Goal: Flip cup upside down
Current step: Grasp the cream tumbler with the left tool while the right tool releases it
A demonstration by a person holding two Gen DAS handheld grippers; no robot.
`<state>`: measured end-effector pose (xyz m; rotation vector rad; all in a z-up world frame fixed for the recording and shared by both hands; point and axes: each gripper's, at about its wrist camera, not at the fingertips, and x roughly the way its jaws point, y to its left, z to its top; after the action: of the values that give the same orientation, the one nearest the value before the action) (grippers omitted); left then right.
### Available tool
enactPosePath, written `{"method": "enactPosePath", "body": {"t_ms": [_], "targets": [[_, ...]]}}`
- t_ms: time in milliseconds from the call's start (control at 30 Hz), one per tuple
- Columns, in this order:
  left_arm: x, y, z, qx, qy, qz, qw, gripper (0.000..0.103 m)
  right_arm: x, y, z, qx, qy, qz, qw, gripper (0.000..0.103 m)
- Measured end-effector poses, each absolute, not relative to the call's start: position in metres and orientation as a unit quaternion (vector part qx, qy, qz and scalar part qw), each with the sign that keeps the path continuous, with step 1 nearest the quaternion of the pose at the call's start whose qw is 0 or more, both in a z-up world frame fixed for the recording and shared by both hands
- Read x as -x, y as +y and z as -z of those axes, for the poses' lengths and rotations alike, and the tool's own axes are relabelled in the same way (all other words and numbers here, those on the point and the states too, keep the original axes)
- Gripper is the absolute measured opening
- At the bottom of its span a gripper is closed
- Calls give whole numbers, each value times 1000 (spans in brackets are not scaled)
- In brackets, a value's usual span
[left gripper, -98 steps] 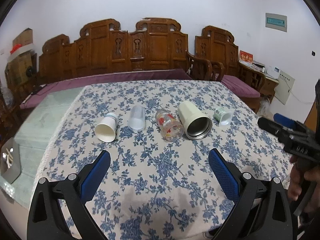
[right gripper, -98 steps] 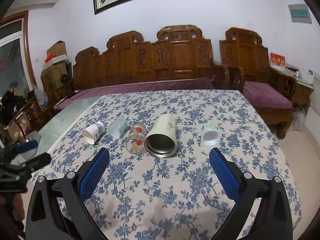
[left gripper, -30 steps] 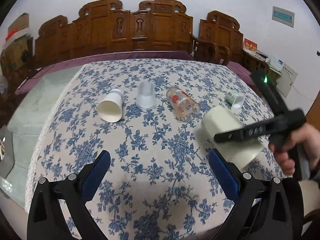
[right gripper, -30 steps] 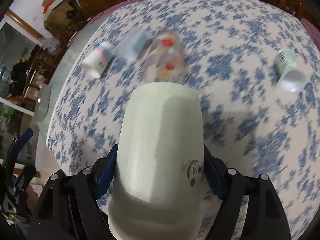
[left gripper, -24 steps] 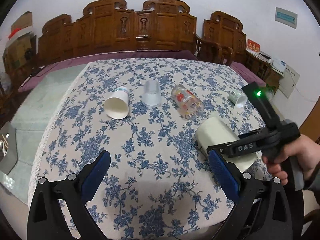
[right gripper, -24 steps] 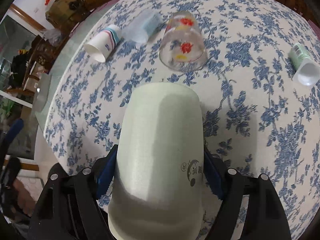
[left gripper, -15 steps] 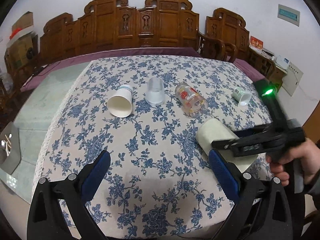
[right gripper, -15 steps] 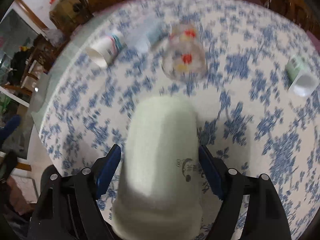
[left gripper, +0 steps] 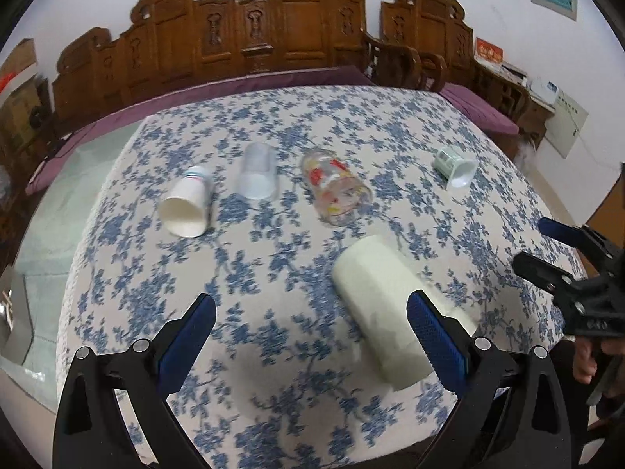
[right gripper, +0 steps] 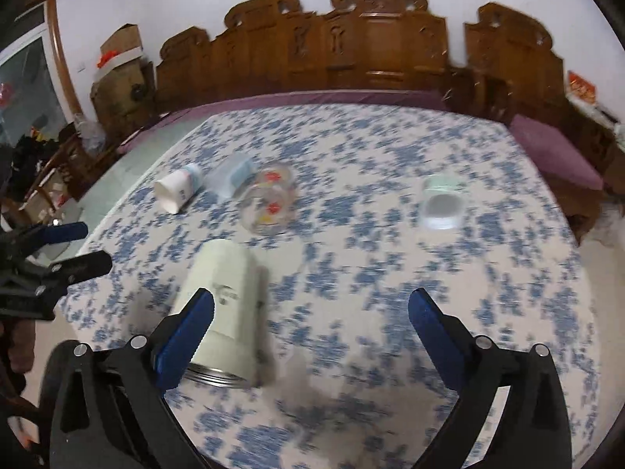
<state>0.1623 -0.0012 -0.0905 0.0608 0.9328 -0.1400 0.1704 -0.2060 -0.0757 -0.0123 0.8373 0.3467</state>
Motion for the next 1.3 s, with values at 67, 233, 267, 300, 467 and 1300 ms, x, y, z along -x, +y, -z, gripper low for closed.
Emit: {"method": "enactPosePath", "body": {"t_ms": [67,233,267,300,467,1300], "targets": [[-170,-13,95,-32,460,73,884,94,-165,-216,77,-5,401,-166,901,100],[-188,-38,113,-51,492,80,865,94,-157,-229,83,-16,400,-162,902,100],[-193,-43,118,-54,502,77,860,94,-157,-230,84,-17,399,-160,903,100],[-197,-46,121,-54,509,78,856,94,-156,-234,85,-22,398,-160,903,100],[-218,-56,134,-45,542,66,837,94,-156,-234,88,-27,399,-167,901,100],[-255,-55,185,95,650,55,752,74,-154,-234,99,-31,418,-175,891,100]]}}
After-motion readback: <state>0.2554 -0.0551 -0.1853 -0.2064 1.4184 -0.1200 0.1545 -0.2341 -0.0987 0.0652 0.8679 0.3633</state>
